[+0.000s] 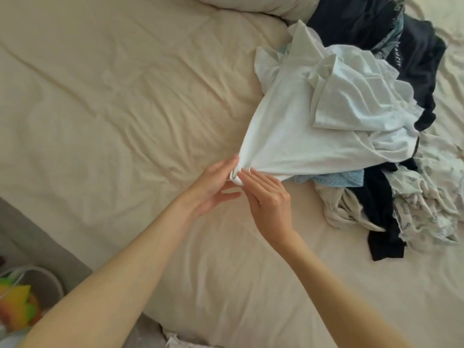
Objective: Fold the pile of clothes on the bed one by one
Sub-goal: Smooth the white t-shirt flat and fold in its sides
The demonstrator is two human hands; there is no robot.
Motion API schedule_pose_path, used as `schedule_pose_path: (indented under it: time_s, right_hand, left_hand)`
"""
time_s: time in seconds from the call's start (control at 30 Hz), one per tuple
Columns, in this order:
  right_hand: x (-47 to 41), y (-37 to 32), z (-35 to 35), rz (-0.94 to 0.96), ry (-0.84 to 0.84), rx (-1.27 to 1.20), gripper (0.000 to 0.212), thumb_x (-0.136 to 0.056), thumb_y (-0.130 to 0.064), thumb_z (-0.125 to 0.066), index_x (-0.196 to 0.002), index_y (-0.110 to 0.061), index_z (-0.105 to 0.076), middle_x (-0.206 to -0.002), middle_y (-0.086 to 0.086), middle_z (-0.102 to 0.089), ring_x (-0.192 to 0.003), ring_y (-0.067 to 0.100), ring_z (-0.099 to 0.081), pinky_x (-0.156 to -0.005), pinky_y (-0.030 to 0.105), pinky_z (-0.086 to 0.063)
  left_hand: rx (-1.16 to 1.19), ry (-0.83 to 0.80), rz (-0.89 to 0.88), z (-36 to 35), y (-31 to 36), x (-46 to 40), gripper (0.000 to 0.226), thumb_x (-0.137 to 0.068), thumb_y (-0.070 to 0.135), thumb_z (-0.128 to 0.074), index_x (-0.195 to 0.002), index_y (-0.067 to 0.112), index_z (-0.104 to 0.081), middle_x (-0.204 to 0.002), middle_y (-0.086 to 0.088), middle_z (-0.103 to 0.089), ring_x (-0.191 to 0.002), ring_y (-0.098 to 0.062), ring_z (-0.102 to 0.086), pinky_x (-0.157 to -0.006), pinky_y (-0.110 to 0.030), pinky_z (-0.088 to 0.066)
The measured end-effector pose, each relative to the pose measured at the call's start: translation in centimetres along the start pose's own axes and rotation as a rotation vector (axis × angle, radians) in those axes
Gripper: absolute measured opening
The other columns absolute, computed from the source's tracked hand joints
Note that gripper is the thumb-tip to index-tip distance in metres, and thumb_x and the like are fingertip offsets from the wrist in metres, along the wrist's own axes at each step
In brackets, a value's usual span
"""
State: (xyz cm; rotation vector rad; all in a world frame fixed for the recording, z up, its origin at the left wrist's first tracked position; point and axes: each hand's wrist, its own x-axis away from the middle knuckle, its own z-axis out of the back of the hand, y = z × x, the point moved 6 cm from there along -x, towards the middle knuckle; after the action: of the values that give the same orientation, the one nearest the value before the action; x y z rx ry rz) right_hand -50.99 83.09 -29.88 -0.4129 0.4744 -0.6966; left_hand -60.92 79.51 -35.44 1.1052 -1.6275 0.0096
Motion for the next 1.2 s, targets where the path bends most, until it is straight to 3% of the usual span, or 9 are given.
schedule_pose_path:
  time_s: [0.1, 0.33, 0.53, 0.6, 0.7, 0.83, 0.97, 1.1, 1.2]
  right_hand:
    - [0.1, -2.0, 0.5, 0.034, -0.009, -0.057, 0.017, -0.086, -0.004, -0.065, -0.100, -0.006, -0.074, -0.106, 0.007, -0.072, -0.106, 0.027, -0.066, -0.084, 0.038, -0.054]
    - [-0.9, 0.4, 4.7, -0.052, 0.039, 0.068, 0.031, -0.092, -0.018, -0.056, -0.115, -0.001, -0.065, -0.118, 0.014, -0.064, -0.111, 0.030, -0.060, -0.095, 0.042, -0.044]
    - [-5.0, 11.7, 6.2, -0.477, -0.227, 0.507, 0.072, -0.092, -0.037, -0.055, -0.151, -0.018, -0.019, -0.158, 0.009, -0.017, -0.146, 0.029, -0.011, -0.115, 0.048, -0.009]
    - [-5.6, 14.2, 5.8, -0.492, -0.314, 0.593, 0.052, -0.094, -0.027, -0.049, -0.144, -0.019, -0.036, -0.152, 0.010, -0.030, -0.143, 0.029, -0.019, -0.113, 0.049, -0.013]
    - [-6.2, 14.8, 6.2, -0.488, -0.213, 0.568, 0.030, -0.091, -0.010, -0.043, -0.107, -0.010, -0.068, -0.110, 0.013, -0.066, -0.112, 0.033, -0.051, -0.095, 0.040, -0.032]
    - [-5.7, 9.9, 6.1, -0.524, -0.014, 0.284, 0.028, -0.090, -0.008, -0.048, -0.105, -0.010, -0.072, -0.091, 0.016, -0.071, -0.086, 0.035, -0.063, -0.076, 0.035, -0.039]
    - [-2.9, -1.1, 4.2, -0.151, -0.028, -0.044, 0.018, -0.073, -0.004, -0.066, -0.088, -0.004, -0.075, -0.078, 0.015, -0.073, -0.069, 0.032, -0.069, -0.060, 0.037, -0.054]
    - [1.1, -3.7, 1.2, -0.152, -0.380, -0.266, 0.025, -0.084, -0.002, -0.064, -0.108, -0.005, -0.071, -0.106, 0.009, -0.072, -0.099, 0.028, -0.067, -0.081, 0.041, -0.054]
    - [1.5, -0.2, 3.9, -0.217, -0.196, -0.152, 0.022, -0.087, -0.002, -0.062, -0.108, -0.001, -0.070, -0.108, 0.011, -0.070, -0.103, 0.030, -0.064, -0.090, 0.041, -0.050]
  left_hand:
    - [0.052, 0.136, -0.137, -0.9, 1.3, 0.7, 0.016, -0.094, 0.012, -0.055, -0.078, 0.009, -0.059, -0.061, 0.001, -0.059, -0.056, -0.009, -0.056, -0.059, -0.020, -0.049]
    - [-0.172, 0.222, -0.325, 1.6, 3.7, 5.6, 0.010, -0.091, 0.010, -0.059, -0.089, 0.016, -0.067, -0.075, 0.004, -0.071, -0.068, -0.008, -0.066, -0.065, -0.022, -0.053]
    - [-0.279, 0.330, -0.290, 4.3, 2.7, 6.8, 0.009, -0.093, 0.015, -0.058, -0.092, 0.018, -0.066, -0.088, 0.000, -0.068, -0.083, -0.017, -0.064, -0.078, -0.033, -0.051]
    - [-0.290, 0.357, -0.282, 5.1, 2.1, 6.7, 0.010, -0.093, 0.015, -0.058, -0.090, 0.020, -0.066, -0.088, 0.002, -0.068, -0.083, -0.016, -0.063, -0.078, -0.032, -0.050]
    - [-0.337, 0.388, -0.290, 5.7, 1.9, 6.5, 0.012, -0.093, 0.014, -0.057, -0.099, 0.017, -0.068, -0.088, 0.004, -0.068, -0.082, -0.014, -0.063, -0.075, -0.027, -0.048]
    - [-0.477, 0.549, -0.359, 5.7, 2.2, 7.0, 0.026, -0.093, 0.012, -0.055, -0.117, 0.016, -0.062, -0.096, 0.013, -0.062, -0.089, -0.009, -0.057, -0.076, -0.021, -0.043]
    - [-0.337, 0.417, -0.382, 3.1, 2.6, 6.6, 0.046, -0.094, 0.027, -0.055, -0.137, 0.016, -0.045, -0.121, 0.000, -0.055, -0.105, -0.008, -0.055, -0.082, -0.022, -0.046]
    - [-0.104, 0.307, -0.143, 1.8, 0.8, 5.0, 0.055, -0.089, 0.013, -0.063, -0.139, 0.019, -0.040, -0.125, -0.005, -0.050, -0.097, -0.013, -0.059, -0.074, -0.029, -0.052]
    - [-0.230, 0.458, -0.166, 3.7, 0.0, 4.9, 0.040, -0.084, -0.003, -0.062, -0.121, 0.010, -0.056, -0.122, -0.015, -0.059, -0.098, -0.022, -0.059, -0.082, -0.033, -0.049]
